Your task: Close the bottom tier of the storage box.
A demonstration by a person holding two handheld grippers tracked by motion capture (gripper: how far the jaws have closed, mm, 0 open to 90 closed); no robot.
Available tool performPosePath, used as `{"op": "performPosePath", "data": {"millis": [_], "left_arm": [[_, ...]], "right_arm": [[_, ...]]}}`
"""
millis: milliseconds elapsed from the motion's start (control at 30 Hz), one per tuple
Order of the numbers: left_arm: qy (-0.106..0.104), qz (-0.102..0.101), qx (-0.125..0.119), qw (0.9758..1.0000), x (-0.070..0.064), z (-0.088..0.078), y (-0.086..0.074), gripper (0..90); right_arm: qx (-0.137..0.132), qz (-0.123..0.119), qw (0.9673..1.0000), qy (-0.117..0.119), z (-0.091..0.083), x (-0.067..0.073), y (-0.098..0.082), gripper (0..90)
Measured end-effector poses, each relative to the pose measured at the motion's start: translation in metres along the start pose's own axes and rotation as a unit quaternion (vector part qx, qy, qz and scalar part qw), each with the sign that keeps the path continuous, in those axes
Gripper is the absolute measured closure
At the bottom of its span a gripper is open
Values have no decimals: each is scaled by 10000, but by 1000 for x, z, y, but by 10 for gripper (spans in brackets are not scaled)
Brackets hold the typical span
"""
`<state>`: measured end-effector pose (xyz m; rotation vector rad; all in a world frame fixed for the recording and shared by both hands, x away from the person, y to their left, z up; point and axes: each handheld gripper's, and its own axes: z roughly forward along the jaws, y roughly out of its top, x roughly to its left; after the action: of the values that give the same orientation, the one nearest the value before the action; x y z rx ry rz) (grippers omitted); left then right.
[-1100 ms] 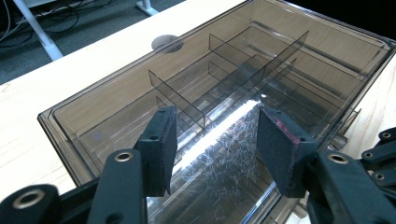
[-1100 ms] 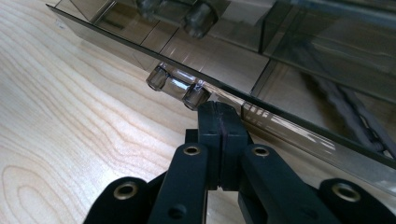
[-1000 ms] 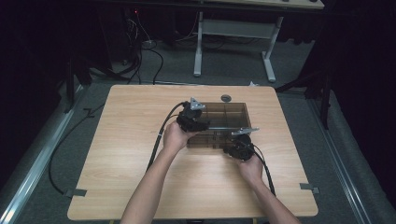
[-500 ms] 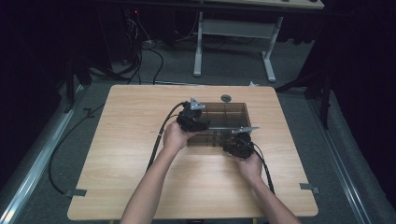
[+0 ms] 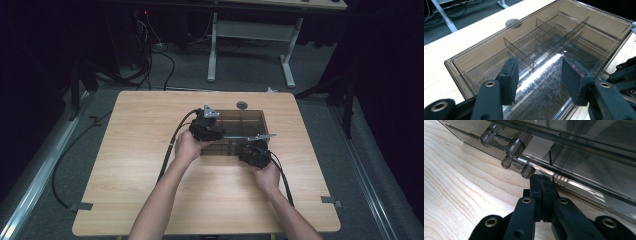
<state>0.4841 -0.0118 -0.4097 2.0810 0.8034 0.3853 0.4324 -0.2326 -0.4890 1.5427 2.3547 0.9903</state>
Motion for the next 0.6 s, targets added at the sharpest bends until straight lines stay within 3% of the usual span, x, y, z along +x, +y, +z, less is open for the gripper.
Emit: {"op": "performPosePath", "data": {"millis": [333, 600], "left_arm": [[2, 7, -15, 10000, -1, 0, 0, 499], [-10, 7, -22, 10000, 0, 0, 0, 499]], "right_arm": [[-22, -46, 10000, -36, -1, 1, -1, 888], [-102, -132, 9998, -64, -13, -1, -10, 843]]}}
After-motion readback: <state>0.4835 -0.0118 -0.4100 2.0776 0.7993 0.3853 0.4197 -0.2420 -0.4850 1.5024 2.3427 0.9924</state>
